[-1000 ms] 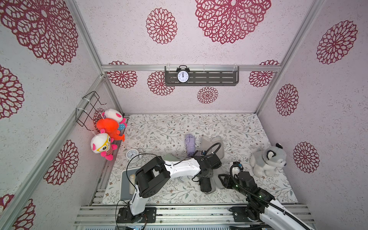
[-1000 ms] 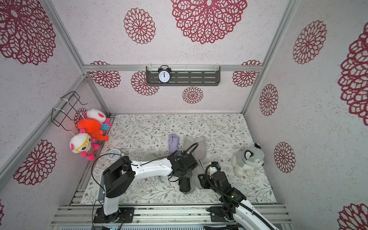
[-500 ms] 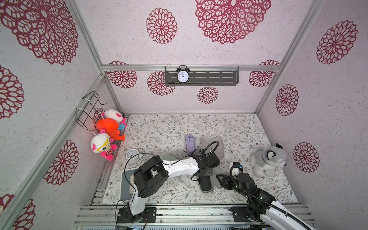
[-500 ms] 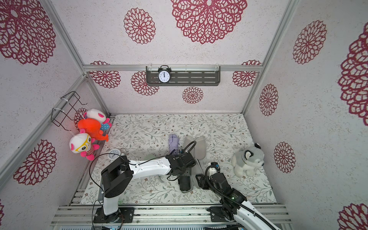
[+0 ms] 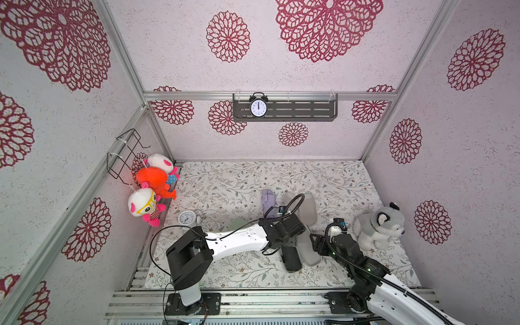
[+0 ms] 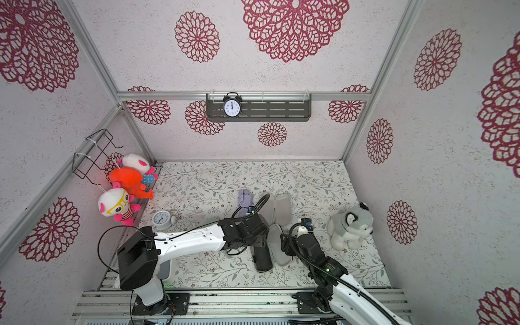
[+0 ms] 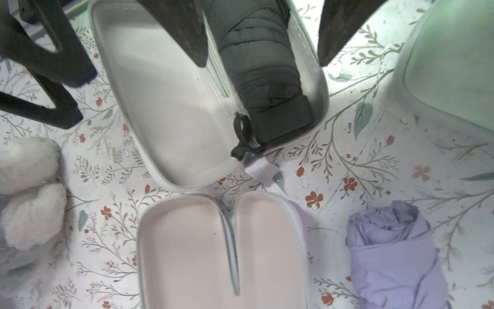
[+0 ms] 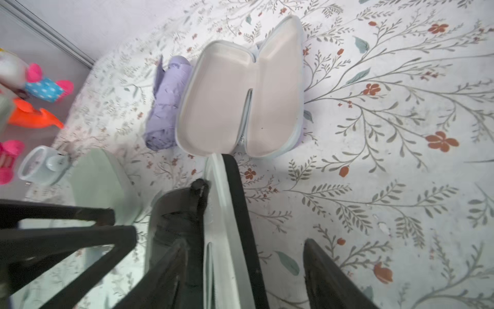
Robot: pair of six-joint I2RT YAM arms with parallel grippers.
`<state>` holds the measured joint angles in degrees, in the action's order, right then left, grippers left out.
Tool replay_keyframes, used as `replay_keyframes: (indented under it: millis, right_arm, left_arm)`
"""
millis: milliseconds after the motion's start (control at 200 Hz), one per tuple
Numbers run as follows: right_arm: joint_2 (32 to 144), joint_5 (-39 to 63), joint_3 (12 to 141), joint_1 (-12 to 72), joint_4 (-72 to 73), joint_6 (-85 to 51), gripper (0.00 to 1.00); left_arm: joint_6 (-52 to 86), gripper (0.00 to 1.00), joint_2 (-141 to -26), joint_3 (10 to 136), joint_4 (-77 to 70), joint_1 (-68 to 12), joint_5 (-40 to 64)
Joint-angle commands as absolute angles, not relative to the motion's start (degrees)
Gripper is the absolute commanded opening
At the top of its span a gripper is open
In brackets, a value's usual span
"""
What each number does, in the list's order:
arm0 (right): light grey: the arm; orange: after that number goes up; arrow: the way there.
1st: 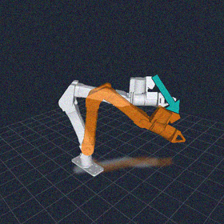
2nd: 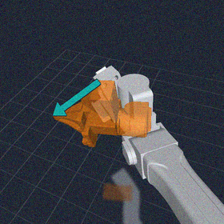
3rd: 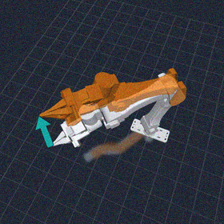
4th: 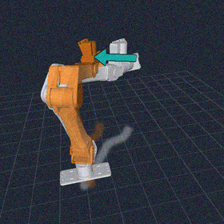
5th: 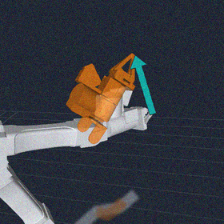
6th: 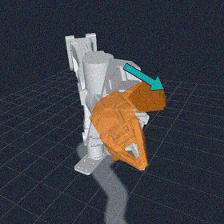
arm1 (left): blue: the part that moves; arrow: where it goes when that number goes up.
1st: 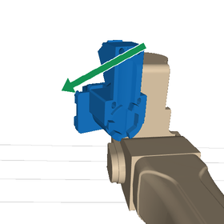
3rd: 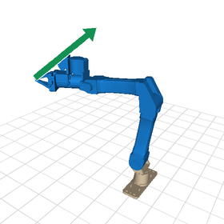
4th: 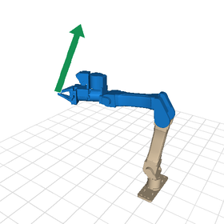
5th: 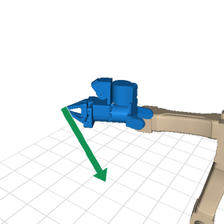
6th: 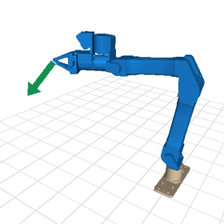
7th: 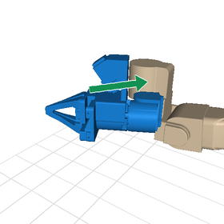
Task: Put umbrellas into zippered umbrella sleeves
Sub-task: Place the umbrella in the umbrella sleeve, then close the umbrella sleeve at the center of the board.
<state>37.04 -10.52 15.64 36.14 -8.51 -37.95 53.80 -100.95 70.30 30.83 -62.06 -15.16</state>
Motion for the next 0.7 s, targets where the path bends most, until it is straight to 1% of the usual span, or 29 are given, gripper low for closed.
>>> replay_keyframes:
  millis: [0, 40, 135, 185, 245, 295, 370, 475, 695]
  right_arm:
    - [38.7, -6.6, 17.0, 31.3, -2.9, -34.1, 0.65]
    - [38.2, -6.3, 17.2, 28.9, -3.3, -33.6, 0.63]
    - [37.6, -6.4, 17.6, 23.8, -4.4, -32.2, 0.59]
    - [38.1, -6.3, 17.4, 21.9, -4.0, -31.9, 0.54]
    - [40.5, -5.0, 17.1, 20.4, -2.9, -31.3, 0.48]
    - [43.7, -3.1, 17.0, 19.8, -1.4, -31.0, 0.43]
    - [48.8, 1.9, 15.7, 19.7, 3.1, -31.0, 0.37]
    - [54.3, 9.3, 14.0, 19.9, 11.2, -31.2, 0.31]
    - [62.0, 15.8, 15.9, 23.3, 18.9, -30.9, 0.3]
  left_arm:
    - [48.5, 0.51, -100.9, 70.8, 29.6, -59.8, -19.7]
    - [47.9, 0.45, -100.7, 70.5, 29.1, -60.0, -20.5]
    - [48.0, 0.44, -100.1, 67.9, 28.0, -61.4, -20.7]
    - [48.3, 0.35, -99.6, 66.4, 28.1, -61.8, -20.7]
    - [48.7, 0.32, -98.0, 63.6, 26.9, -61.8, -21.0]
    - [48.9, 0.27, -96.6, 60.9, 24.2, -61.7, -20.5]
    - [48.7, 0.26, -95.9, 58.4, 21.7, -61.1, -18.8]
    - [48.4, 0.25, -97.1, 56.7, 17.6, -61.0, -16.5]
    - [48.2, 0.2, -101.1, 57.5, 16.4, -60.2, -14.2]
